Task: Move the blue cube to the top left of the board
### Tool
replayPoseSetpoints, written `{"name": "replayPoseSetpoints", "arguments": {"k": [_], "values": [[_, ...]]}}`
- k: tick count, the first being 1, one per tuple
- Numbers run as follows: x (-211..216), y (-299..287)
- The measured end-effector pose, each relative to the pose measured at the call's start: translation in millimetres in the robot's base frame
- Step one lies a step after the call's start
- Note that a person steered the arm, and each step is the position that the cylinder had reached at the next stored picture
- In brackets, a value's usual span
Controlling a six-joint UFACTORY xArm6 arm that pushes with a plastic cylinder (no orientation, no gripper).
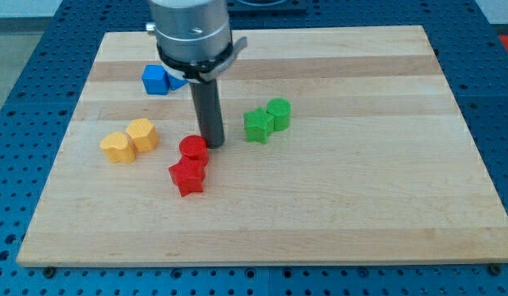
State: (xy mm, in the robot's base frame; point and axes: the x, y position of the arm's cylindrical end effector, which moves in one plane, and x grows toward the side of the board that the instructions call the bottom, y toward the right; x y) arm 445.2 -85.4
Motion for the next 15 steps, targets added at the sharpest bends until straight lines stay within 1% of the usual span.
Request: {"name": "replayPoseSetpoints", "arguments": {"k": [4, 6, 10, 13, 15], "values": [[-72, -69], [-91, -101], [-133, -103], [-175, -97], [-178, -64]]}}
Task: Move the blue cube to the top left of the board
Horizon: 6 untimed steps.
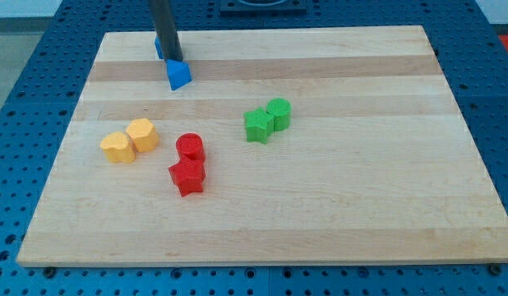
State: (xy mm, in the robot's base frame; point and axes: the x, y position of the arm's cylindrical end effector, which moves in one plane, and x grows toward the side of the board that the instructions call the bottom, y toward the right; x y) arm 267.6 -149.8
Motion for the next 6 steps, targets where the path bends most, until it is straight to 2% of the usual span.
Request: {"name": "replayPoseSetpoints", "arguments": {"k": [2, 6], "values": [[-25, 14], [-26, -19]]}}
